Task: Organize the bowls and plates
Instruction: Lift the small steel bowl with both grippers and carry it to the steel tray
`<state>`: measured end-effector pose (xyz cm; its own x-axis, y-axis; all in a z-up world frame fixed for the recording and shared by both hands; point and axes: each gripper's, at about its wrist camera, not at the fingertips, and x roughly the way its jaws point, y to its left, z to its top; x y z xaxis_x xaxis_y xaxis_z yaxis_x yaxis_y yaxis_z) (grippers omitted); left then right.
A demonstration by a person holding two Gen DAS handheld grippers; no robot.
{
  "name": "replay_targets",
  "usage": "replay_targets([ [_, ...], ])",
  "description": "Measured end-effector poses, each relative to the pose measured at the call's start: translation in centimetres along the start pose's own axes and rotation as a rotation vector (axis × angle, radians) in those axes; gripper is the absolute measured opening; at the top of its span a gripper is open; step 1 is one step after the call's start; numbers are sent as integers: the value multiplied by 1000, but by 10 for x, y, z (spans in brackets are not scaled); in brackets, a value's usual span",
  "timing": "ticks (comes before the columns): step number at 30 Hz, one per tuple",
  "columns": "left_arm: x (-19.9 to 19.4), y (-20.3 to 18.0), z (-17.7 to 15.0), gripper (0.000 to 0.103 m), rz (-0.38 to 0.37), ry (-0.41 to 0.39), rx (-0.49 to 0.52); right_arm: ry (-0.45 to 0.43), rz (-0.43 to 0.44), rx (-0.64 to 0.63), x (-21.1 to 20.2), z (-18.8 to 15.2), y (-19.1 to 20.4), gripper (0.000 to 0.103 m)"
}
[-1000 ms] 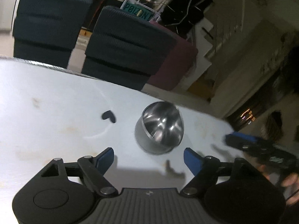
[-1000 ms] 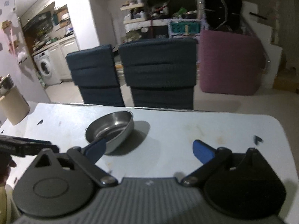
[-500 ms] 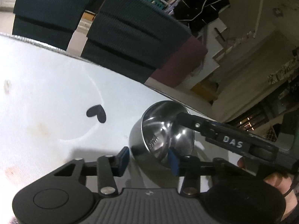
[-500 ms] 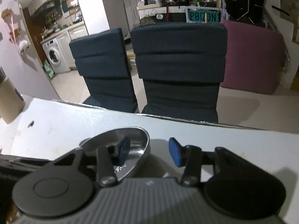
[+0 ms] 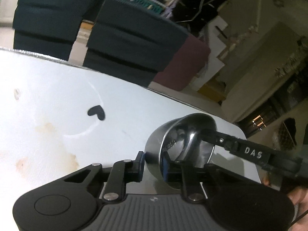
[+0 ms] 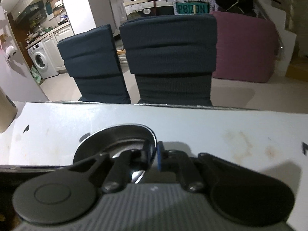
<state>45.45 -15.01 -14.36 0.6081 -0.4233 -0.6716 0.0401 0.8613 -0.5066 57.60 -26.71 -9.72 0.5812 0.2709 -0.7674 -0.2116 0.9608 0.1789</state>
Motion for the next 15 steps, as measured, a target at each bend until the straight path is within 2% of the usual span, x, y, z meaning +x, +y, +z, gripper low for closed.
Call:
replay_targets([
  [5,-40,-18,-13,17,-20,-51,70,-46,-12,27,-53,-17,5,5],
  [9,-88,-37,-25,17,-24,-95,127,-95,-15,27,-102,-32,19,6],
  [15,-151,-59,-56,16,-23,-112,191,-125,-13,47,-174,-62,40,7],
])
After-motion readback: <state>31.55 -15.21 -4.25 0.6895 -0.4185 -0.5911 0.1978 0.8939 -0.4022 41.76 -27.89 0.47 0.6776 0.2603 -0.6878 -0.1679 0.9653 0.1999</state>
